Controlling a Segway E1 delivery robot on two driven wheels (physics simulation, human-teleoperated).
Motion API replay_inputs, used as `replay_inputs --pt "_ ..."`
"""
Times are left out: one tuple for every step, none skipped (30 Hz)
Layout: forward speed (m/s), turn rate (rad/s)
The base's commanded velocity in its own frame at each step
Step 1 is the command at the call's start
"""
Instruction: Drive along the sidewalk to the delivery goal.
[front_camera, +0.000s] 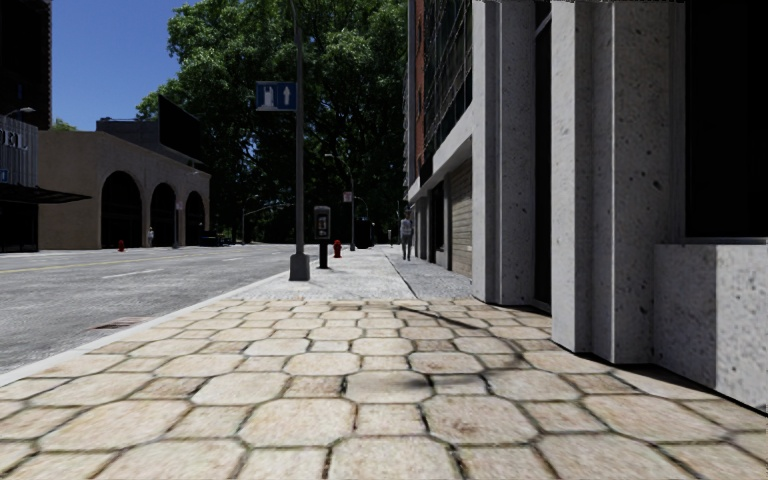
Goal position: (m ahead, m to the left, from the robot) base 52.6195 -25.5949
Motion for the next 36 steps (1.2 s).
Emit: replay_inputs --pt "2.00 0.00" --pt "2.00 0.00" --pt "2.00 0.00" --pt "2.00 0.00" --pt "2.00 0.00" --pt "2.00 0.00" --pt "2.00 0.00" --pt "2.00 0.00" --pt "2.00 0.00" --pt "2.00 0.00" --pt "2.00 0.00" --pt "2.00 0.00" --pt "2.00 0.00" --pt "2.00 0.00" --pt "2.00 0.00" --pt "2.00 0.00" --pt "2.00 0.00" --pt "2.00 0.00" --pt "2.00 0.00" --pt "2.00 0.00" --pt "2.00 0.00" --pt "2.00 0.00" --pt "2.00 0.00" --pt "2.00 0.00" --pt "2.00 0.00" --pt "2.00 0.00" --pt "2.00 0.00" --pt "2.00 0.00" --pt "2.00 0.00" --pt "2.00 0.00" --pt "2.00 0.00" --pt "2.00 0.00" --pt "2.00 0.00" --pt "2.00 0.00" --pt "2.00 0.00" --pt "2.00 0.00"
